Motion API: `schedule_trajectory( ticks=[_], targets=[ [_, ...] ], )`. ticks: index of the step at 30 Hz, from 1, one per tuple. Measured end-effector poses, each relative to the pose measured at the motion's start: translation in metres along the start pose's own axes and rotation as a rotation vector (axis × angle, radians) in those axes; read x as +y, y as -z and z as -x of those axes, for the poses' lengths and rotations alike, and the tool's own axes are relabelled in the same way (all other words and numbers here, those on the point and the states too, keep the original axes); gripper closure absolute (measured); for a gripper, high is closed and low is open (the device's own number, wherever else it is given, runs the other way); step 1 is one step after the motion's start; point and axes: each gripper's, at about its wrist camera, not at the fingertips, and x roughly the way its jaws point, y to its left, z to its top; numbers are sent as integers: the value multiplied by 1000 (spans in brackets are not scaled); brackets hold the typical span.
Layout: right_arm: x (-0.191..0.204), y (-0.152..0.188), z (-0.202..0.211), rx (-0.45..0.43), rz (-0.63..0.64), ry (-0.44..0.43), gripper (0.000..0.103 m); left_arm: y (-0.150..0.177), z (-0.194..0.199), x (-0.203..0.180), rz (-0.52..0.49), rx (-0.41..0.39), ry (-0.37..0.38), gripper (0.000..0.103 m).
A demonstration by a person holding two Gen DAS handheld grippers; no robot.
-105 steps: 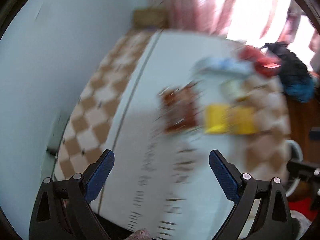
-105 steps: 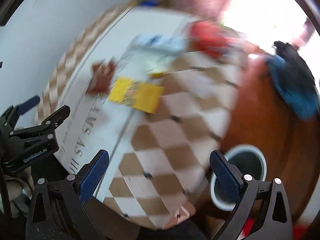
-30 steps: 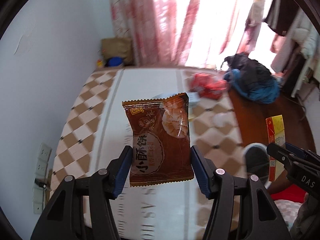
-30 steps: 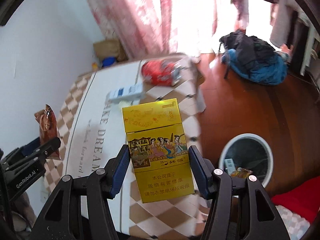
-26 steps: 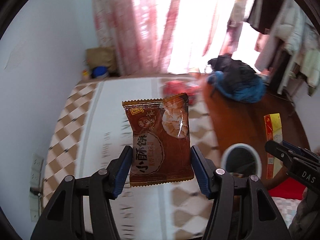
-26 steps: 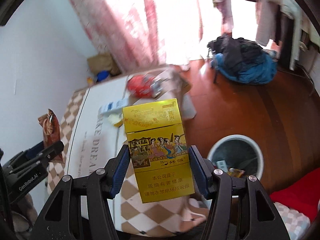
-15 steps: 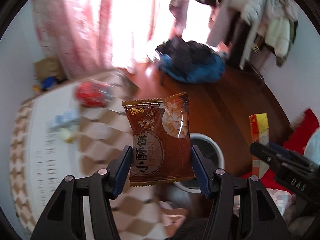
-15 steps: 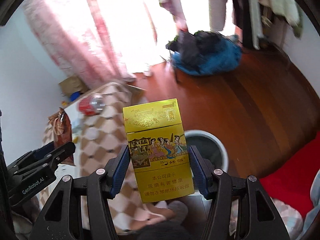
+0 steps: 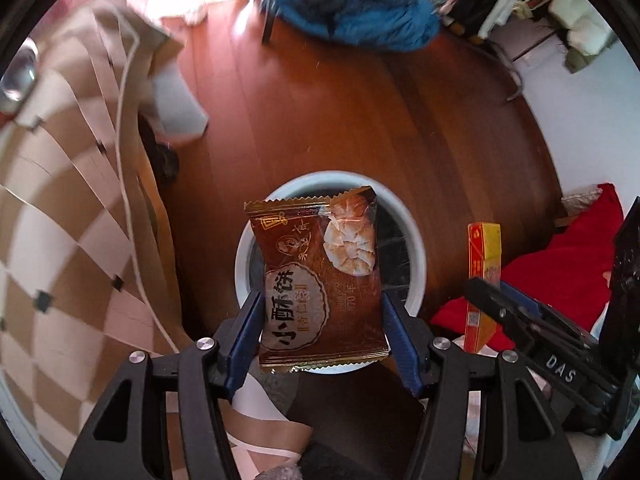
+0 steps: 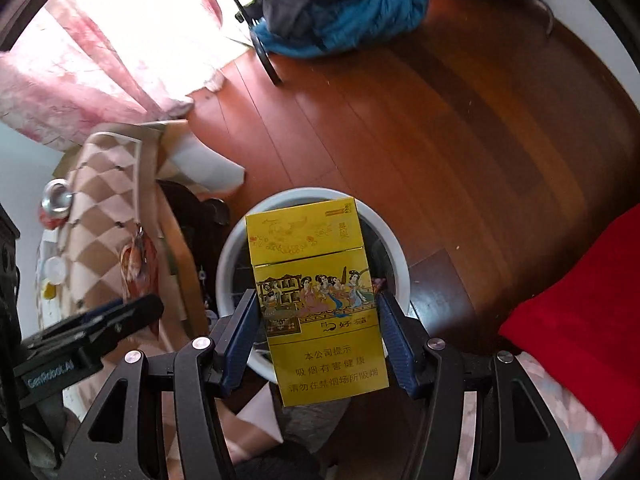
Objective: Collect trash
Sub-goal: 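Carry the pastry wrapper and cigarette box with both tools over the bin, then open both tools to drop the wrapper and box into the bin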
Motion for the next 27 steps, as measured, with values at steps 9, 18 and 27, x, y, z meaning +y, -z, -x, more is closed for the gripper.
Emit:
schedule_trajectory(
  ticks=[9, 18, 27],
  targets=[
    [-18, -23, -64, 99, -53, -27, 17, 6, -13, 10, 31, 22, -101, 10],
    [-7, 5, -54, 118, -18, 101, 0, 22, -1, 18, -17, -24, -255, 10],
    [9, 32, -5, 82, 12, 153, 0, 34, 30, 10, -36, -75, -270, 10]
  ],
)
